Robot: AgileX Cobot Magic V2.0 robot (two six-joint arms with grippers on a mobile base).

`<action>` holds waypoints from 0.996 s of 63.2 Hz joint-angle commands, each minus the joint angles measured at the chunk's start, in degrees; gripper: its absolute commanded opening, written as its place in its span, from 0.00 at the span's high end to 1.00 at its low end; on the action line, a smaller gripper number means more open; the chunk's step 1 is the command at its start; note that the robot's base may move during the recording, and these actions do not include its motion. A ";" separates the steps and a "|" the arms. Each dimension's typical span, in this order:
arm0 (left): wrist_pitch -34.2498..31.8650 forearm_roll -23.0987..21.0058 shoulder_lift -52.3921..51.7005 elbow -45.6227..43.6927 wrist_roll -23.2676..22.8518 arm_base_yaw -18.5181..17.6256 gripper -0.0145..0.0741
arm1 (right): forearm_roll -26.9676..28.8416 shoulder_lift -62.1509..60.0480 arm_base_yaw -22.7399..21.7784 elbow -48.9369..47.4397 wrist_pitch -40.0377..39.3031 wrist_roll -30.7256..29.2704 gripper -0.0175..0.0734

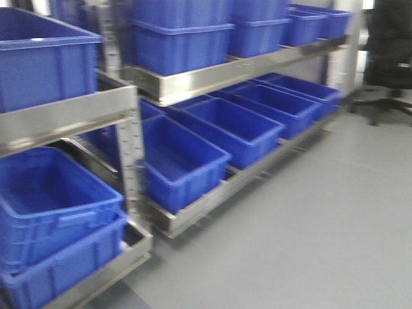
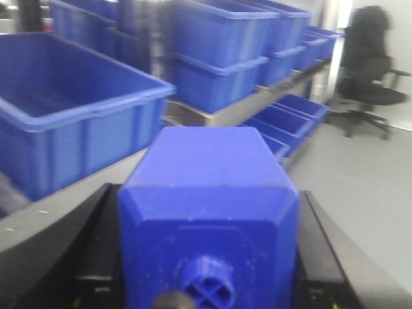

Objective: Pick and sort blue part to right shelf
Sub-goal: 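Approach the shelf and bring both held parts over the bins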

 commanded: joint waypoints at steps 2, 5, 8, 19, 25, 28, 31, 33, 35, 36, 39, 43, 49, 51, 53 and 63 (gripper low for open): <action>-5.29 -0.39 0.46 -1.73 0.07 -0.05 0.42 | -0.43 0.52 -0.18 -1.76 -5.42 -0.70 0.35; -5.29 -0.39 0.46 -1.73 0.07 -0.05 0.42 | -0.43 0.52 -0.18 -1.76 -5.42 -0.70 0.35; -5.29 -0.39 0.46 -1.73 0.07 -0.05 0.42 | -0.43 0.52 -0.18 -1.76 -5.42 -0.70 0.35; -5.29 -0.39 0.46 -1.73 0.07 -0.05 0.42 | -0.43 0.52 -0.18 -1.76 -5.42 -0.70 0.35; -5.29 -0.39 0.46 -1.73 0.07 -0.05 0.42 | -0.43 0.52 -0.18 -1.76 -5.42 -0.70 0.35; -5.29 -0.39 0.46 -1.73 0.07 -0.05 0.42 | -0.43 0.52 -0.18 -1.76 -5.42 -0.70 0.35; -5.29 -0.39 0.46 -1.73 0.07 -0.05 0.42 | -0.43 0.52 -0.18 -1.76 -5.42 -0.70 0.35; -5.29 -0.39 0.46 -1.73 0.07 -0.05 0.42 | -0.43 0.52 -0.18 -1.76 -5.42 -0.70 0.35; -5.29 -0.39 0.46 -1.73 0.07 -0.05 0.42 | -0.43 0.52 -0.18 -1.76 -5.42 -0.70 0.35; -5.29 -0.39 0.46 -1.73 0.07 -0.05 0.42 | -0.43 0.52 -0.18 -1.76 -5.42 -0.70 0.35; -5.29 -0.39 0.46 -1.73 0.07 -0.05 0.42 | -0.43 0.52 -0.18 -1.76 -5.42 -0.70 0.35; -5.29 -0.39 0.46 -1.73 0.07 -0.05 0.42 | -0.43 0.52 -0.18 -1.76 -5.42 -0.70 0.35; -5.29 -0.39 0.46 -1.73 0.07 -0.05 0.42 | -0.43 0.52 -0.18 -1.76 -5.42 -0.70 0.35; -5.29 -0.39 0.46 -1.73 0.07 -0.05 0.42 | -0.43 0.52 -0.18 -1.76 -5.42 -0.70 0.35; -5.29 -0.39 0.46 -1.73 0.07 -0.05 0.42 | -0.43 0.52 -0.18 -1.76 -5.42 -0.70 0.35; -5.29 -0.39 0.46 -1.73 0.07 -0.05 0.42 | -0.43 0.52 -0.18 -1.76 -5.42 -0.70 0.35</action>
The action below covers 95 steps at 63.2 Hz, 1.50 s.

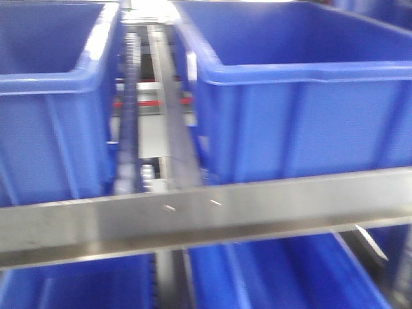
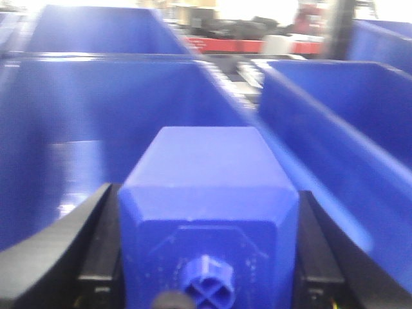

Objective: Pick and sort blue part to right shelf
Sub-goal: 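Approach the shelf and bring both held parts over the bins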

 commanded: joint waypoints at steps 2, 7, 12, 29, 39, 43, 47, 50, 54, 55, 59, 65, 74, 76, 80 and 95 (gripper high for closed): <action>-5.29 -0.39 0.46 -1.73 0.07 -0.05 0.42 | -0.43 0.52 -0.18 -1.76 -5.42 -0.70 0.35; -5.29 -0.39 0.46 -1.73 0.07 -0.05 0.42 | -0.43 0.52 -0.18 -1.76 -5.42 -0.70 0.35; -5.29 -0.39 0.46 -1.73 0.07 -0.05 0.42 | -0.43 0.52 -0.18 -1.76 -5.42 -0.70 0.35; -5.29 -0.39 0.46 -1.73 0.07 -0.05 0.42 | -0.43 0.52 -0.18 -1.76 -5.42 -0.70 0.35; -5.29 -0.39 0.46 -1.73 0.07 -0.05 0.42 | -0.43 0.52 -0.18 -1.76 -5.42 -0.70 0.35; -5.29 -0.39 0.46 -1.73 0.07 -0.05 0.42 | -0.43 0.52 -0.18 -1.76 -5.42 -0.70 0.35; -5.29 -0.39 0.46 -1.73 0.07 -0.05 0.42 | -0.43 0.52 -0.18 -1.76 -5.42 -0.70 0.35; -5.29 -0.39 0.46 -1.73 0.07 -0.05 0.42 | -0.43 0.52 -0.18 -1.76 -5.42 -0.70 0.35; -5.29 -0.39 0.46 -1.73 0.07 -0.05 0.42 | -0.43 0.52 -0.18 -1.76 -5.42 -0.70 0.35; -5.29 -0.39 0.46 -1.73 0.07 -0.05 0.42 | -0.43 0.52 -0.18 -1.76 -5.42 -0.70 0.35; -5.29 -0.39 0.46 -1.73 0.07 -0.05 0.42 | -0.43 0.52 -0.18 -1.76 -5.42 -0.70 0.35; -5.29 -0.39 0.46 -1.73 0.07 -0.05 0.42 | -0.43 0.52 -0.18 -1.76 -5.42 -0.70 0.35; -5.29 -0.39 0.46 -1.73 0.07 -0.05 0.42 | -0.43 0.52 -0.18 -1.76 -5.42 -0.70 0.35; -5.29 -0.39 0.46 -1.73 0.07 -0.05 0.42 | -0.43 0.52 -0.18 -1.76 -5.42 -0.70 0.35; -5.29 -0.39 0.46 -1.73 0.07 -0.05 0.42 | -0.43 0.52 -0.18 -1.76 -5.42 -0.70 0.35; -5.29 -0.39 0.46 -1.73 0.07 -0.05 0.42 | -0.43 0.52 -0.18 -1.76 -5.42 -0.70 0.35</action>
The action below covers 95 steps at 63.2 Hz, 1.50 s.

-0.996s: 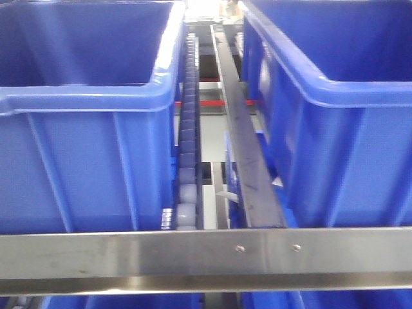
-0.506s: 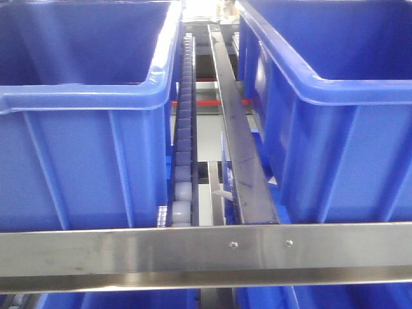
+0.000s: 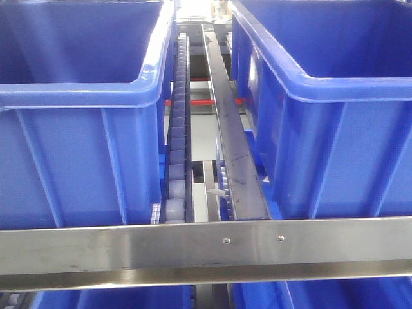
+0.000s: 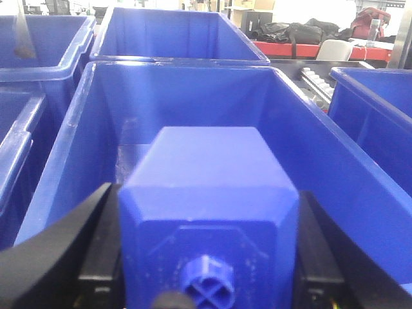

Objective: Pick and sort blue part to right shelf

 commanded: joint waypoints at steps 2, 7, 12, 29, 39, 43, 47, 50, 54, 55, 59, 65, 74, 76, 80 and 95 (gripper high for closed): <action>-5.29 -0.39 0.46 -1.73 0.07 -0.05 0.42 | -0.43 0.52 -0.18 -1.76 -5.42 -0.70 0.35; -5.29 -0.39 0.46 -1.73 0.07 -0.05 0.42 | -0.43 0.53 -0.18 -1.76 -6.02 -0.70 0.35; -5.29 -0.39 0.46 -1.73 0.07 -0.05 0.42 | -0.43 0.53 -0.18 -1.76 -6.46 -0.70 0.35; -5.29 -0.39 0.46 -1.73 0.07 -0.05 0.42 | -0.43 0.53 -0.18 -1.76 -5.36 -0.58 0.35; -4.93 -0.39 0.46 -1.73 0.07 -0.05 0.42 | -0.43 0.58 -0.18 -1.76 -5.20 -0.58 0.35; -4.70 -0.39 0.83 -1.94 0.11 -0.29 0.42 | -0.38 1.13 -0.18 -1.88 -4.97 -0.58 0.35; -4.26 -0.26 2.14 -2.59 0.80 -1.07 0.42 | -0.38 2.61 -0.18 -2.08 -4.72 -0.58 0.35; -3.51 -0.26 3.58 -3.61 2.37 -1.75 0.42 | -0.38 4.33 -0.18 -2.59 -4.59 -0.58 0.35; -3.51 -0.26 6.21 -5.16 4.60 -2.93 0.42 | -0.38 7.73 -0.18 -3.77 -4.65 -0.58 0.35; -3.51 -0.26 7.11 -5.48 4.84 -3.16 0.42 | -0.38 8.94 -0.18 -4.30 -4.82 -0.58 0.35; -3.98 -0.26 10.38 -7.06 4.84 -4.19 0.42 | -0.38 13.02 -0.18 -6.27 -5.49 -0.58 0.35; -4.75 -0.26 15.73 -8.80 4.84 -5.17 0.42 | -0.38 21.12 -0.18 -10.06 -6.64 -0.58 0.35; -8.08 -0.26 24.67 -11.99 4.84 -5.60 0.42 | -0.38 32.28 -0.18 -15.48 -7.64 -0.58 0.35; -8.62 -0.26 26.65 -13.03 4.84 -5.60 0.42 | -0.38 34.73 -0.18 -16.51 -7.86 -0.58 0.35; -9.29 -0.26 29.87 -15.04 4.84 -5.60 0.42 | -0.38 39.12 -0.18 -18.87 -9.04 -0.58 0.35; -10.87 -2.63 40.08 -20.10 4.84 -5.60 0.29 | -0.38 48.97 0.30 -23.75 -12.31 -0.47 0.35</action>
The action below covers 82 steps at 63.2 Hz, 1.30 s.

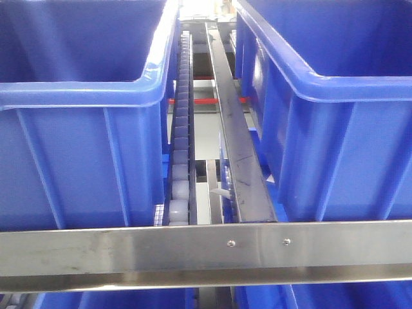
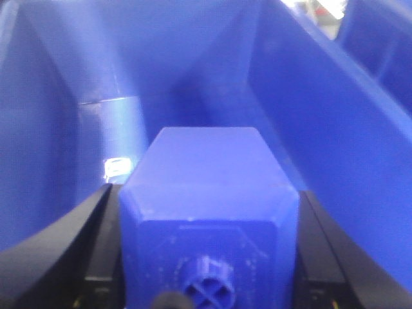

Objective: Pick and sort blue part to right shelf

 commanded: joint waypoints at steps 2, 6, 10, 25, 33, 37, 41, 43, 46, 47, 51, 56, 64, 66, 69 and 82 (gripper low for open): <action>-5.70 -2.44 2.31 -3.63 0.28 -0.50 0.28 | -0.38 1.73 0.52 -3.37 -6.20 -0.47 0.35; -5.70 -2.56 3.40 -4.34 0.28 -0.50 0.26 | -0.38 2.42 0.99 -3.44 -6.53 -0.47 0.34; -6.25 -2.56 4.04 -4.51 0.28 -0.50 0.26 | -0.38 2.74 0.99 -3.44 -6.60 -0.47 0.27; -6.14 -2.56 4.02 -4.51 0.28 -0.50 0.26 | -0.38 2.74 0.99 -3.44 -5.27 -0.47 0.12; -6.08 -2.56 3.90 -4.51 0.28 -0.50 0.27 | -0.38 2.35 0.99 -3.49 -4.08 -0.47 0.12; -6.08 -2.56 3.34 -4.51 0.28 -0.50 0.27 | -0.38 1.80 0.99 -3.49 -3.16 -0.47 0.12; -6.08 -2.45 2.57 -4.51 0.28 -0.50 0.30 | -0.38 0.74 0.94 -3.49 -2.15 -0.47 0.12; -6.08 -2.45 2.04 -4.51 0.28 -0.50 0.32 | -0.38 0.02 0.94 -3.49 -1.45 -0.47 0.12; -6.08 -2.45 1.29 -4.51 0.28 -0.50 0.36 | -0.38 -0.87 0.94 -3.49 -0.39 -0.47 0.12; -6.08 -2.45 0.85 -4.51 0.28 -0.50 0.38 | -0.38 -1.14 0.94 -3.49 -0.05 -0.47 0.13; -6.08 -2.45 -0.38 -4.51 0.28 -0.50 0.44 | -0.38 -2.66 0.94 -3.49 1.55 -0.47 0.17; -6.08 -2.45 -1.79 -4.51 0.28 -0.50 0.54 | -0.38 -4.25 0.79 -3.49 3.37 -0.47 0.31; -6.08 -2.45 -4.14 -4.51 0.28 -0.50 0.71 | -0.38 -6.47 0.79 -3.49 5.44 -0.47 0.64; -6.08 -2.45 -4.72 -4.51 0.28 -0.50 0.69 | -0.38 -6.90 0.79 -3.49 5.93 -0.47 0.70; -5.92 -2.45 -5.54 -4.51 0.28 -0.50 0.70 | -0.38 -7.65 0.79 -3.49 6.38 -0.47 0.76; -3.67 -2.45 -8.73 -3.83 0.28 0.03 0.70 | -0.49 -10.83 0.79 -3.49 8.31 -0.47 0.75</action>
